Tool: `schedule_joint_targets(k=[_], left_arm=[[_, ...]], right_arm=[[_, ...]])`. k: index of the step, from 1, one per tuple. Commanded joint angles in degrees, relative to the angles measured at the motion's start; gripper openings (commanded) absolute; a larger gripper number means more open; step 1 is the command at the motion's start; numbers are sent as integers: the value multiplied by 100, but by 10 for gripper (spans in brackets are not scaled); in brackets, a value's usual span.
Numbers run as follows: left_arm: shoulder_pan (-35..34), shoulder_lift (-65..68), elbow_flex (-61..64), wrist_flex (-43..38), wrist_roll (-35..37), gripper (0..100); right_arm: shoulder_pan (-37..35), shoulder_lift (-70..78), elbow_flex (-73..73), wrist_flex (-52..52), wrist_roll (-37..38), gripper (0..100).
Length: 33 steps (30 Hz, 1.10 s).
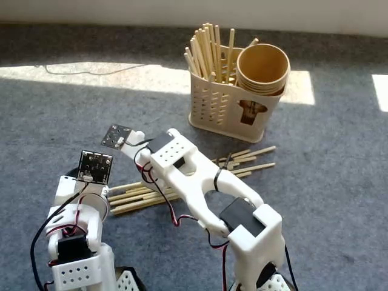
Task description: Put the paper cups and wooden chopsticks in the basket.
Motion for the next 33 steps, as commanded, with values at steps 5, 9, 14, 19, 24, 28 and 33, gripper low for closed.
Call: schedule_joint_targets(k=[5, 9, 14, 19, 24, 28, 33], left_arm=[[101, -22, 110, -18, -26, 35], [101, -22, 110, -18, -26, 35], [101, -22, 110, -9, -26, 35], [101, -22, 110, -9, -26, 35], [101, -22, 110, 0, -26, 35], [110, -22, 110, 0, -26, 35], [110, -22, 110, 0, -26, 35]], right_arm=[[101, -22, -558, 110, 9, 103], [101, -40, -558, 110, 35, 46], [66, -40, -593, 453, 9, 117], [92, 66, -549, 163, 9, 142], [101, 268, -567, 154, 35, 125], [101, 268, -576, 119, 44, 46], [259, 233, -602, 154, 35, 19]])
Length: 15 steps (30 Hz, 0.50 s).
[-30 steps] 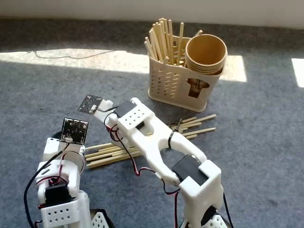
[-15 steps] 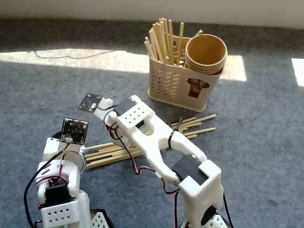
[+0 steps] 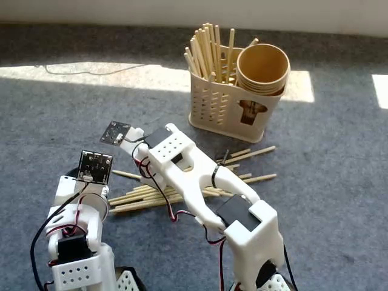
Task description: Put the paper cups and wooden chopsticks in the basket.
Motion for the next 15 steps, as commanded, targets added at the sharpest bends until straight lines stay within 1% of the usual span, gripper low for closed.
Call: schedule_joint_targets(k=[1, 4, 11, 15], left_arm=[[110, -22, 110, 0, -26, 35], [110, -22, 110, 0, -26, 35], [110, -22, 110, 0, -26, 35], [110, -22, 110, 0, -26, 35]], right_arm=[[242, -119, -171, -48, 35, 19], [303, -171, -171, -40, 26, 19], [277, -857, 84, -40, 9, 26], [75, -857, 347, -92, 0, 101]])
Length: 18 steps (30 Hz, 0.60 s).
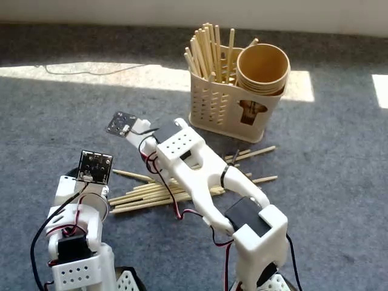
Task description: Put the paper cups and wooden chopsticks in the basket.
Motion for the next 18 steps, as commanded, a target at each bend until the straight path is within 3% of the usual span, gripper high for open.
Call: schedule_joint_targets(k=[1, 14, 18], left_arm=[[110, -22, 110, 0, -26, 35], [110, -13, 110, 0, -26, 35], [110, -13, 110, 0, -26, 35]], right_arm=[[-189, -347, 92, -101, 9, 122], [-198, 154, 382, -426, 44, 136], [-136, 136, 382, -391, 53, 14]])
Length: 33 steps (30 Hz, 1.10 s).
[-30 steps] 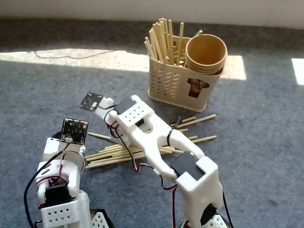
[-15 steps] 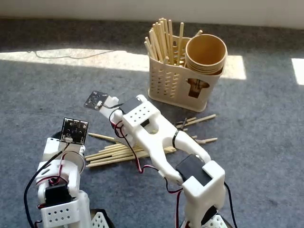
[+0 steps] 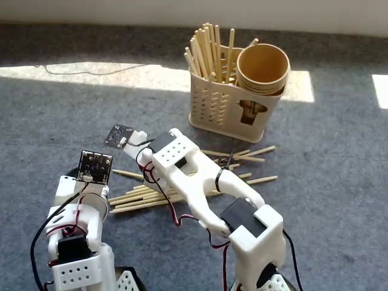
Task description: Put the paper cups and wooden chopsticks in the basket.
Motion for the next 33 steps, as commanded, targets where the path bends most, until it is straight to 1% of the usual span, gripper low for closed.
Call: schedule_joint_targets(k=[1, 8, 14, 18, 23, 29, 33], left_arm=[[110, -13, 110, 0, -26, 35], [110, -13, 110, 0, -26, 35], [119, -13, 110, 0, -26, 35], [119, -13, 110, -9, -26, 35], [119, -13, 110, -9, -26, 35], [119, -13, 110, -18, -26, 35], [119, -13, 110, -18, -26, 35]], right_arm=[[84, -198, 13, -13, 35, 0], [391, -1393, 75, 4, 18, 6], [699, -2290, 66, 488, -9, 6], [857, -2914, 22, 734, -589, 6], [857, -3785, 13, 1033, -686, 6], [866, -4831, 4, 1007, -747, 7], [901, -5420, 4, 347, -1284, 7]])
